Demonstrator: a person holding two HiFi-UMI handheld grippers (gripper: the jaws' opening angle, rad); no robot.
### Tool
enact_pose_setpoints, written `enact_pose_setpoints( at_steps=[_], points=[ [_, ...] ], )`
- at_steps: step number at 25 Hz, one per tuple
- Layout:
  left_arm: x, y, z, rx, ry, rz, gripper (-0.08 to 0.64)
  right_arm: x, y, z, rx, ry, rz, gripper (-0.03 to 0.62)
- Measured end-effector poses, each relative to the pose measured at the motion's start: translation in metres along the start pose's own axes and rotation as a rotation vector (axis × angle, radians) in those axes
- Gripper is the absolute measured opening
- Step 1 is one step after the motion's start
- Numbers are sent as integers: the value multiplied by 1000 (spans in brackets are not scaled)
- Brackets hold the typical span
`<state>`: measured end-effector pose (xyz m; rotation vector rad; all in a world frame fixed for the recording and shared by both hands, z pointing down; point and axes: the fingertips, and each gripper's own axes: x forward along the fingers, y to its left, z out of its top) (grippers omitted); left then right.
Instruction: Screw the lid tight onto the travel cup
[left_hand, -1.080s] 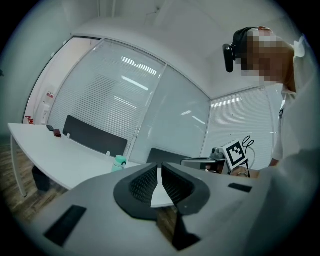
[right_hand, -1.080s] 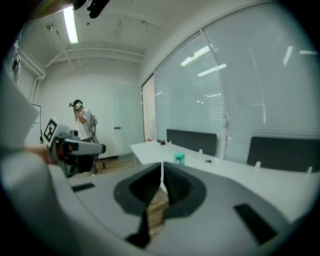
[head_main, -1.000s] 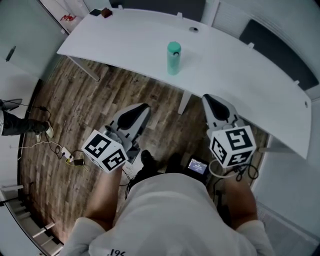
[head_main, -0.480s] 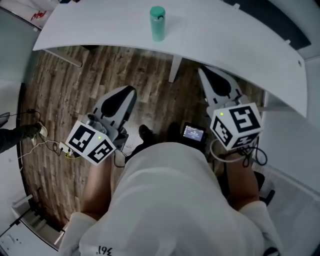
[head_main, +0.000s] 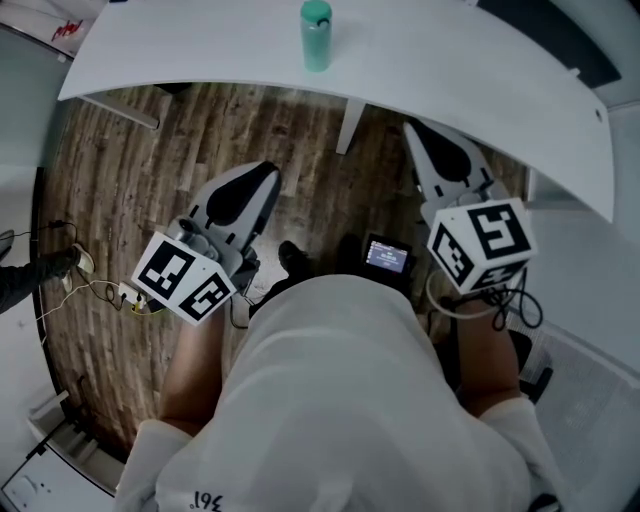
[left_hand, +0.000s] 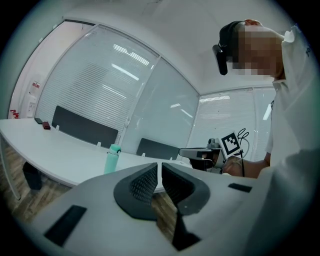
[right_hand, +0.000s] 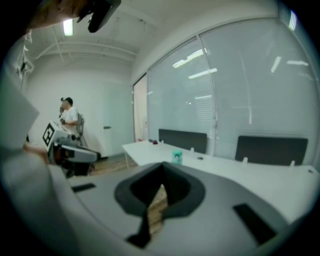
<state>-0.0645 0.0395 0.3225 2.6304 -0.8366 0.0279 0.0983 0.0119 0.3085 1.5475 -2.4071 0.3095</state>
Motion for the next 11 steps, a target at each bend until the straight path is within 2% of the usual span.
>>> enact_pose_setpoints(
  at_steps=[11],
  points=[
    [-13,11,-6,-9,-4,8,49,8,9,0,-16,-1,-5,21]
  ],
)
